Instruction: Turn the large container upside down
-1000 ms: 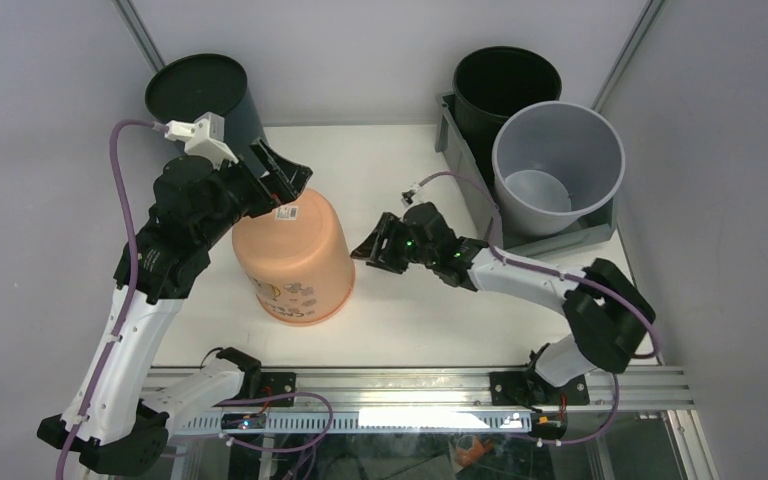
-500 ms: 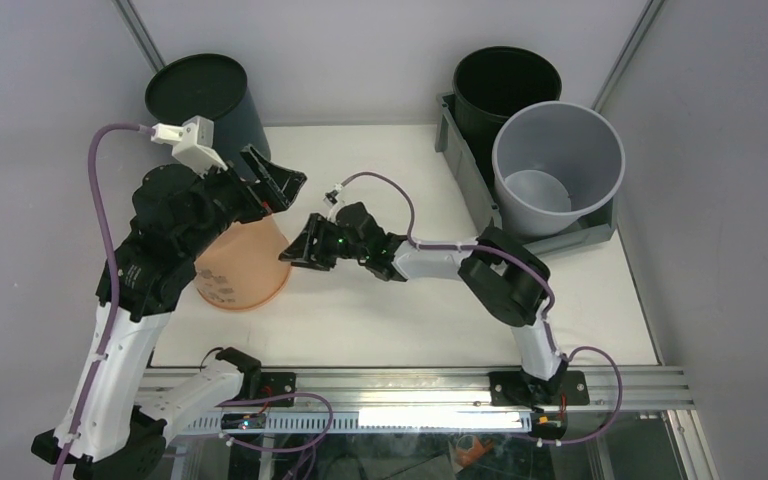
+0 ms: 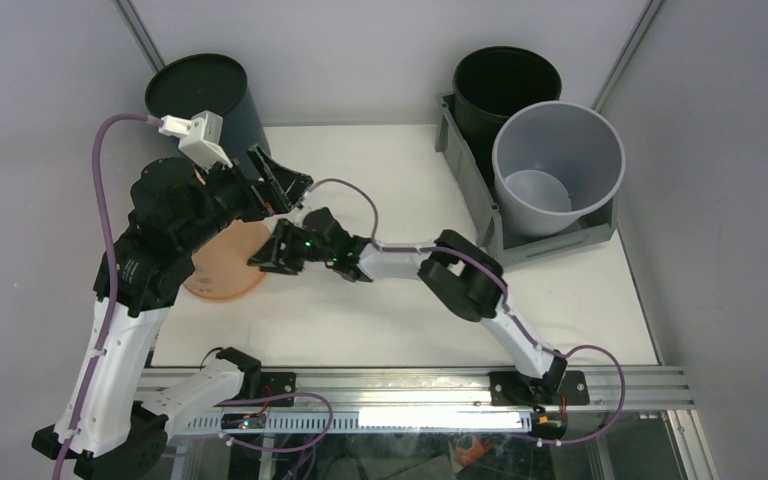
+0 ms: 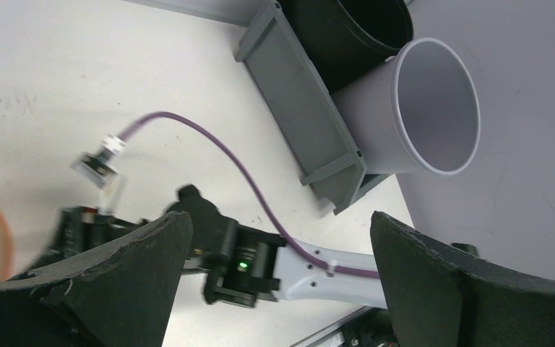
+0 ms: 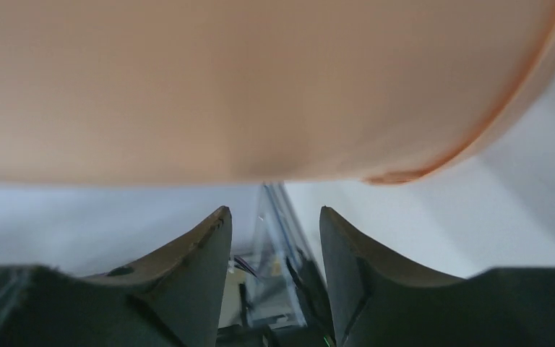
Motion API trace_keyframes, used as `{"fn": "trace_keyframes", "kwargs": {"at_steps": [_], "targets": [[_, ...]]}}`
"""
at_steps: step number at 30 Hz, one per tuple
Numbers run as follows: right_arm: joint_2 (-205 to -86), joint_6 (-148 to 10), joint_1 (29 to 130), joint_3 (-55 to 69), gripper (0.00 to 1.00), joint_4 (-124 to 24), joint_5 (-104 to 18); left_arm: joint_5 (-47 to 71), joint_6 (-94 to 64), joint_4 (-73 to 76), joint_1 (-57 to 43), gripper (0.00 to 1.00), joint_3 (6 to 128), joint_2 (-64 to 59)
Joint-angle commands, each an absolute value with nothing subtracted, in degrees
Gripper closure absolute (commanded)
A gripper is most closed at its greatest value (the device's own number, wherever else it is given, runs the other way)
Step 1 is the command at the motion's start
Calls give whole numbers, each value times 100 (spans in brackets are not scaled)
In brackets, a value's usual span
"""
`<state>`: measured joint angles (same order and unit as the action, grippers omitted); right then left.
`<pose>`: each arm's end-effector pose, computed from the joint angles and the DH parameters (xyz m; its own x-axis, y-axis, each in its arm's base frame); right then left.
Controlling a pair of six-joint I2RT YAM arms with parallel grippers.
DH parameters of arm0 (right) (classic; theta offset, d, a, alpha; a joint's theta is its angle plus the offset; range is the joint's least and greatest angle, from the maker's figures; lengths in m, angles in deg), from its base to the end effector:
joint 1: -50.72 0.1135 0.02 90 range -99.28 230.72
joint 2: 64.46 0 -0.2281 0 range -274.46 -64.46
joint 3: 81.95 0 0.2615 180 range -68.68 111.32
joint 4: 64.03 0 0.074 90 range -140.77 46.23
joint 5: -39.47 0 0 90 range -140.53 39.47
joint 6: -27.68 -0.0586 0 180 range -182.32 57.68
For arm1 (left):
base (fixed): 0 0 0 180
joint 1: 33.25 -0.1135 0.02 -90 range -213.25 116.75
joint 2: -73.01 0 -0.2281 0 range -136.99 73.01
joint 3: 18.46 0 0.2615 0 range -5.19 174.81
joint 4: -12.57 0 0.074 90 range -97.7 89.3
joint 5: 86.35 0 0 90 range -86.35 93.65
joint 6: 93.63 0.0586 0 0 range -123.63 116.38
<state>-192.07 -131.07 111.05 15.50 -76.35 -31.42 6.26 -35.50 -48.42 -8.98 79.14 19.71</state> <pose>0.2350 0.4513 0.1232 -0.9639 0.0871 -0.2515 -0.2121 0.3195 0.9235 0.1792 -0.0837 0.4410 -0.4601 -0.3711 -0.8066 0.2442 0.8205 -0.5169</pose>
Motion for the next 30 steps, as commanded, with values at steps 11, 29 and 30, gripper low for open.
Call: {"fn": "trace_keyframes", "kwargs": {"at_steps": [11, 29, 30], "targets": [[-17753, -11147, 10854, 1207, 45, -6472, -3572, 1014, -3489, -4803, -927, 1, 7918, 2033], [-12818, -8277, 10269, 1451, 17, -1034, -9752, 743, -3645, -3779, -596, 1, 6724, 1441], [-12735, -8037, 10207, 1532, 16, -1008, -9901, 528, -3638, -3760, -385, 1, 6703, 1386]]}}
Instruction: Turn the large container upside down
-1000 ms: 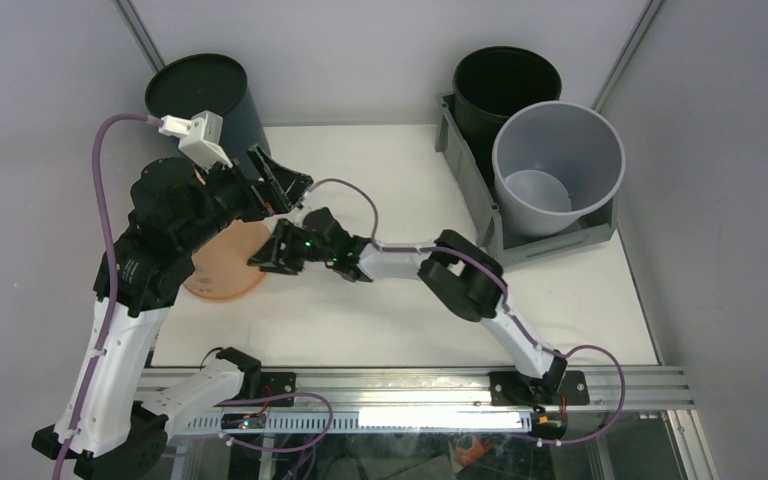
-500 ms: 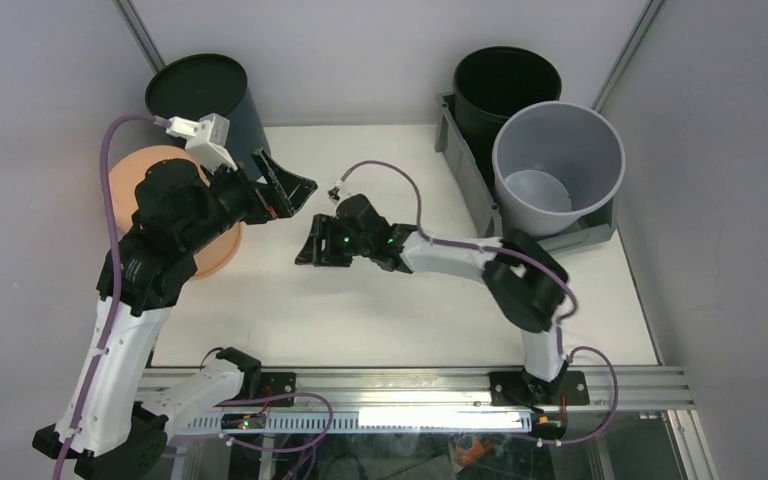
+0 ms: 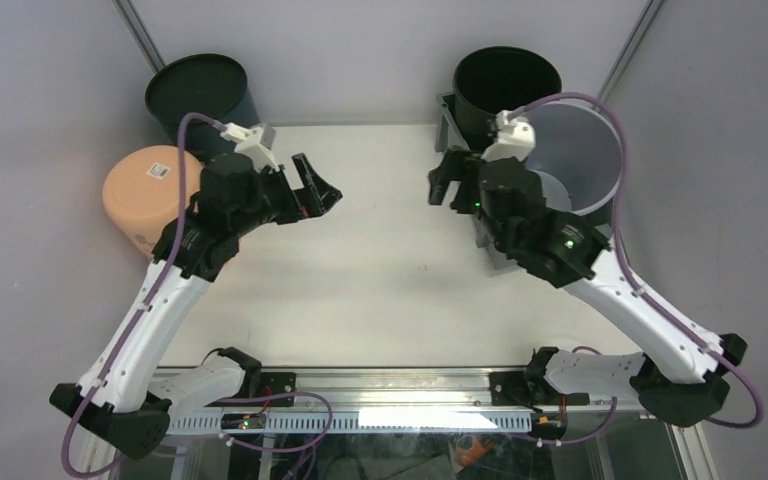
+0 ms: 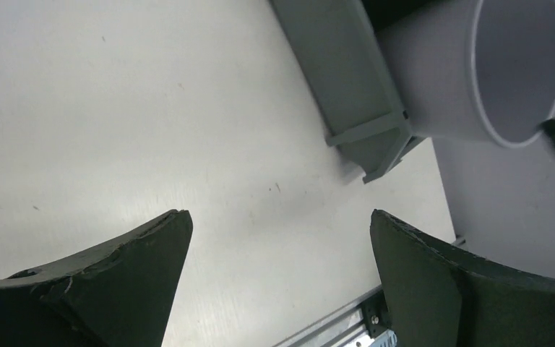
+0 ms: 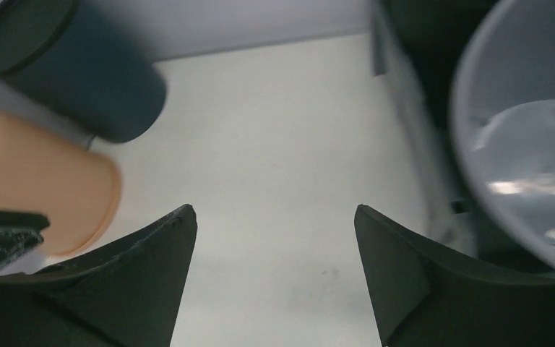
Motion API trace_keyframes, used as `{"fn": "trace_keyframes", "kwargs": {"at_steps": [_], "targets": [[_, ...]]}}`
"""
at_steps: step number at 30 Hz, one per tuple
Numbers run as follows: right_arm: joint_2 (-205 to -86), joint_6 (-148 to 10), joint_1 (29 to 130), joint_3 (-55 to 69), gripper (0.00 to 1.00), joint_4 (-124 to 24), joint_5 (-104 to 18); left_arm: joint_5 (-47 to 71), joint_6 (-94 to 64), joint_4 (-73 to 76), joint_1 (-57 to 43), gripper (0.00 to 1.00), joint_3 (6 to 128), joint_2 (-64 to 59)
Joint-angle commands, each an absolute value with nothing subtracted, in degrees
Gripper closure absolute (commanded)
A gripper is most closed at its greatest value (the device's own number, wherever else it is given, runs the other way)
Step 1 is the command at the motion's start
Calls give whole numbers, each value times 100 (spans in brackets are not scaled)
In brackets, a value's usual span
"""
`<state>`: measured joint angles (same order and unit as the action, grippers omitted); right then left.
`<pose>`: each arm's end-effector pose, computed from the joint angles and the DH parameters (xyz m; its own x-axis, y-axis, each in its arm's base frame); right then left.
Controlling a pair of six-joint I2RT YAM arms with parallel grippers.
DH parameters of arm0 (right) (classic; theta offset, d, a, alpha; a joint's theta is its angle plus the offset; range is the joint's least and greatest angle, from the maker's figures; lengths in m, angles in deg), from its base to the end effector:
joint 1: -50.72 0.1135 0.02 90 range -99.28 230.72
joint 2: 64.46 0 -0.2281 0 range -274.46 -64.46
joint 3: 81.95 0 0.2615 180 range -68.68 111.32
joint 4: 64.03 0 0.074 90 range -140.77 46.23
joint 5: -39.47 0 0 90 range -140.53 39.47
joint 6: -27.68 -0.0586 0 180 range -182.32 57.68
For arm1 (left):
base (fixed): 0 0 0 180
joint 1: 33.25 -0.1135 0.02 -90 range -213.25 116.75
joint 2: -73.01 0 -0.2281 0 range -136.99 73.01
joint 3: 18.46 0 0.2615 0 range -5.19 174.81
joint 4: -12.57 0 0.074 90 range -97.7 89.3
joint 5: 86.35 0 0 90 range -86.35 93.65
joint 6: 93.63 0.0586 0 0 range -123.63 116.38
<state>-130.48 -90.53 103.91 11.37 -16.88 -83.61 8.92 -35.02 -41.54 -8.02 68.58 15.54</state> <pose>0.1907 0.2014 0.4000 -0.3510 0.1920 -0.9165 -0.2239 0.9331 0.2813 0.2195 -0.1094 0.3799 -0.5812 -0.2995 -0.7567 0.2312 0.8308 -0.5064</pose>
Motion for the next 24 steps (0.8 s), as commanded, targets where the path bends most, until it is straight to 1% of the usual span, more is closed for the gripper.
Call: {"fn": "trace_keyframes", "kwargs": {"at_steps": [1, 4, 5, 7, 9, 11, 15, 18, 21, 24], "targets": [[-12690, -7758, 10133, 1603, 15, -1000, -10030, 228, -3638, -3734, -156, 1, 6697, 1311], [-12855, -7034, 9778, 1922, 10, -826, -10029, -218, -3639, -3710, 488, 1, 6746, 965], [-12997, -6895, 9619, 2132, 9, -664, -10002, -222, -3675, -3709, 576, 1, 6752, 866], [-13321, -6715, 9236, 2407, 4, -337, -9869, -151, -3776, -3543, 597, 1, 6623, 834], [-13645, -6632, 8712, 2622, 1, -86, -9327, -161, -3843, -3321, 596, 1, 6397, 949], [-13922, -6499, 8320, 2725, 1, 1, -8734, -202, -3848, -3229, 603, 1, 6246, 1042], [-14230, -6087, 8147, 2588, 2, -222, -7974, -99, -3776, -3270, 596, 1, 6140, 1052], [-14376, -6118, 7989, 2405, 7, -305, -7525, 8, -3931, -3319, 603, 1, 6030, 1089], [-14500, -6060, 7807, 2162, 17, -424, -7560, 33, -4096, -3313, 601, 1, 5853, 1184], [-14641, -6121, 7533, 2035, 37, -466, -7554, 24, -4120, -3320, 603, 1, 5766, 1247]]}}
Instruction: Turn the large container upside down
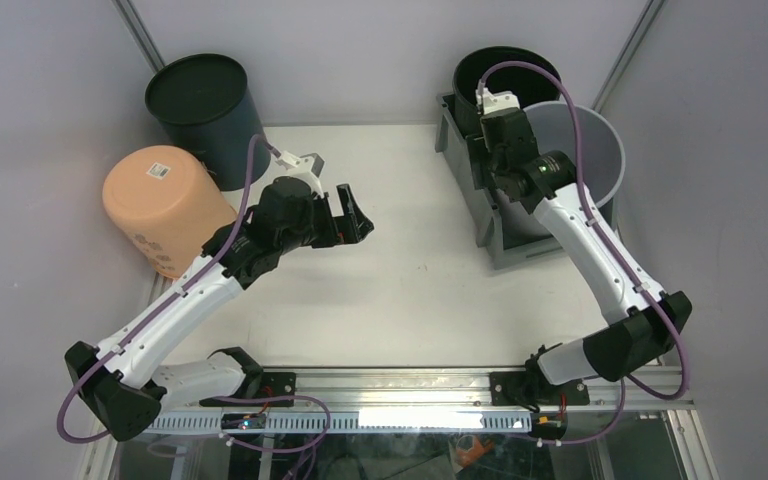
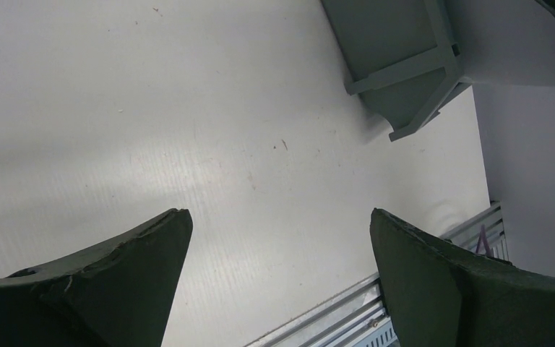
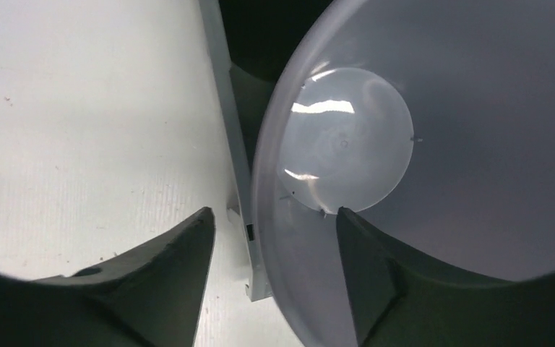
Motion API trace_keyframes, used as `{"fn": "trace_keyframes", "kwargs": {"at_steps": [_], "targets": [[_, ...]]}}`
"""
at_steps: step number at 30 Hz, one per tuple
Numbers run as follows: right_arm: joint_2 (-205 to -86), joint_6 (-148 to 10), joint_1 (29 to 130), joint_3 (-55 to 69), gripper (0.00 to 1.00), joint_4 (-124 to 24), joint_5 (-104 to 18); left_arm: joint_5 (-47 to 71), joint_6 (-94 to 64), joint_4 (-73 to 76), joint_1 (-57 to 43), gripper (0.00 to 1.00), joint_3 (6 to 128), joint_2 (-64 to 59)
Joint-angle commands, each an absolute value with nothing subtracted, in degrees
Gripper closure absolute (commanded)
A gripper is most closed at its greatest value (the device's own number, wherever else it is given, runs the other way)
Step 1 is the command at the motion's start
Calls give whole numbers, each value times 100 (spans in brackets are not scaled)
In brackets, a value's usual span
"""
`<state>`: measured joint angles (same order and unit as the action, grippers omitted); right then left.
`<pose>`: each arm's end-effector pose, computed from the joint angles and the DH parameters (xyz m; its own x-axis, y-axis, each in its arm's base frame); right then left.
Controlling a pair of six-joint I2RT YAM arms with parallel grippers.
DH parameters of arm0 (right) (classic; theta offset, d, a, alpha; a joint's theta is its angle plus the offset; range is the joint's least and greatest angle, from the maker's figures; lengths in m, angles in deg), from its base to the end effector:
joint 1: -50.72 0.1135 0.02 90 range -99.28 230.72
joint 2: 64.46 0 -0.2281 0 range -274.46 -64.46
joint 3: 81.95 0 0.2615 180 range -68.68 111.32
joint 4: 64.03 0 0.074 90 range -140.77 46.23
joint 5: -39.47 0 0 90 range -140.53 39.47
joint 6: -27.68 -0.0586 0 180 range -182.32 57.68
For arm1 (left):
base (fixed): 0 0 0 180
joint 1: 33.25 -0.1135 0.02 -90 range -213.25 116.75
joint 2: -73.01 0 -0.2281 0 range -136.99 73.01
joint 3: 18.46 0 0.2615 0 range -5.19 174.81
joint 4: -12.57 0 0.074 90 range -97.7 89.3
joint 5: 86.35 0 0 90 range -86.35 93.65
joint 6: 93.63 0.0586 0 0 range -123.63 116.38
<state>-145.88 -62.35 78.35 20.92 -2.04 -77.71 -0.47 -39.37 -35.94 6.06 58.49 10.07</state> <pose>0.3005 0.1271 0.3527 -0.5759 -0.3009 -0.7601 -0.1047 0.9493 -0.2965 0.2186 -0.1736 0.3049 -0.6980 -0.1814 -0.6927 0.2197 0.8664 -0.4483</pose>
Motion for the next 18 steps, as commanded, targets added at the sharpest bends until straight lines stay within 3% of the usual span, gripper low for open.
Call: {"fn": "trace_keyframes", "kwargs": {"at_steps": [1, 5, 10, 12, 18], "targets": [[-14645, -6151, 7458, 1990, 44, -500, -7525, -15, -4109, -3321, 603, 1, 5758, 1284], [-14527, -6102, 7192, 1837, 61, -694, -7309, -192, -4083, -3340, 603, 1, 5719, 1414], [-14415, -6051, 7140, 2336, 95, -369, -7179, -212, -4036, -3338, 597, 1, 5800, 1332], [-14229, -6190, 7142, 2474, 100, -438, -7131, -245, -4022, -3339, 601, 1, 5927, 1211], [-13912, -6512, 7153, 3593, 100, -36, -7076, -34, -3764, -3365, 599, 1, 6274, 968]]}}
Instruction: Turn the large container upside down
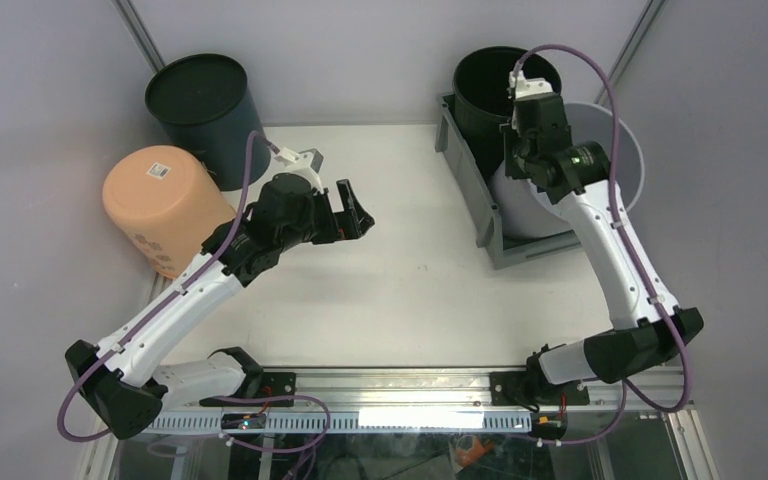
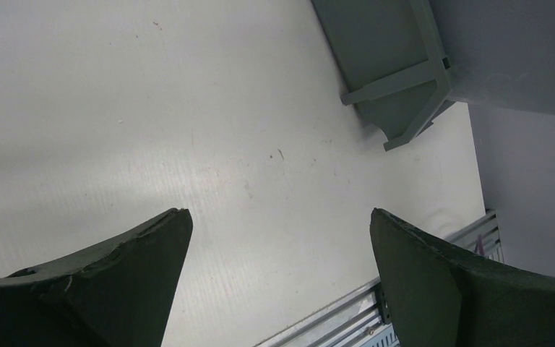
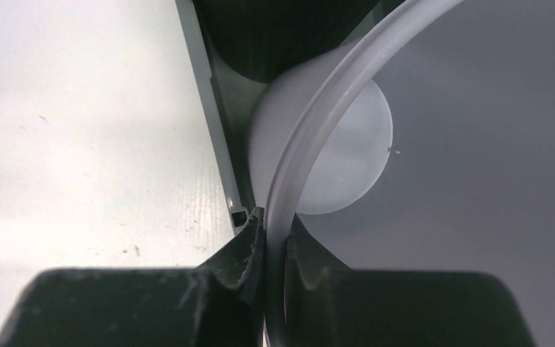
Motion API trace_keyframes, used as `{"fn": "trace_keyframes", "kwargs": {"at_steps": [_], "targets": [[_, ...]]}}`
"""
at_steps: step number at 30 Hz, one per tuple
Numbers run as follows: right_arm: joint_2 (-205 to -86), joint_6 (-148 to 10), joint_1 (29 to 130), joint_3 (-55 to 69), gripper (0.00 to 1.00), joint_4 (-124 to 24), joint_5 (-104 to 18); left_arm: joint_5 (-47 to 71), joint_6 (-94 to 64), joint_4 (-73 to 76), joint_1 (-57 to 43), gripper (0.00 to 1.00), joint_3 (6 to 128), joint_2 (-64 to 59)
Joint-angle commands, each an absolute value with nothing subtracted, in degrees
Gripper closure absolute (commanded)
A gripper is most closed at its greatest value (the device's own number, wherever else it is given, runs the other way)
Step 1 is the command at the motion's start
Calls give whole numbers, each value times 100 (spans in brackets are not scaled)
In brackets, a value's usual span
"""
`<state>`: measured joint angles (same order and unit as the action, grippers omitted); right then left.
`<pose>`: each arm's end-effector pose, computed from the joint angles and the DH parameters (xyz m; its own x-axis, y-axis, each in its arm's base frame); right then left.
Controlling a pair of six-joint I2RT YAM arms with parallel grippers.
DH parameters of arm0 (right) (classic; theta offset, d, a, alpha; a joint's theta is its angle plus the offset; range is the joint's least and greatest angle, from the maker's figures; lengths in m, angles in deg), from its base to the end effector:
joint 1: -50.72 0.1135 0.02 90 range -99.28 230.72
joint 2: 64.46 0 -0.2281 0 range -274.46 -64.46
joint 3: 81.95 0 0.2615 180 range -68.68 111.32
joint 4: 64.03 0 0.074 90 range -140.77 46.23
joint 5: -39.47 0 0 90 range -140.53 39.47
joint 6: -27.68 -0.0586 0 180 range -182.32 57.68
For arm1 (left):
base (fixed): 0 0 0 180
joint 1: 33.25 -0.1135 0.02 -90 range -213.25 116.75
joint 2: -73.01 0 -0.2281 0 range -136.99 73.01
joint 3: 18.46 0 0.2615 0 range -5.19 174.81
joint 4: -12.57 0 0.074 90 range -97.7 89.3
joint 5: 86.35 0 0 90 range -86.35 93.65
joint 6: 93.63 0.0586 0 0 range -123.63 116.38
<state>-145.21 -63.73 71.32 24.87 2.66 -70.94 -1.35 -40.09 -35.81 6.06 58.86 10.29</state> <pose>0.3031 0.0921 0.3696 -0.6112 -0.2051 -0.7644 -0.0670 0.9758 -0.2083 0.2187 -0.1725 0.3085 -0.6877 -0.2020 -0.6973 0.2069 0.8662 -0.4550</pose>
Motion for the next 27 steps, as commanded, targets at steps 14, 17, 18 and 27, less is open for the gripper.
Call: {"fn": "trace_keyframes", "kwargs": {"at_steps": [14, 17, 18, 27], "targets": [[-13262, -8527, 7706, 2949, 100, -2337, -3201, 402, -3283, -4559, -1181, 1, 7648, 1197], [-13307, -9151, 7954, 2321, 100, -3316, -2783, 480, -3477, -4625, -1183, 1, 7863, 1254], [-13334, -9306, 8103, 2120, 100, -3580, -2751, 487, -3527, -4630, -1193, 1, 7918, 1280], [-13905, -10539, 9325, 417, 100, -6232, -2650, 580, -3597, -4815, -1192, 1, 8735, 1438]]}}
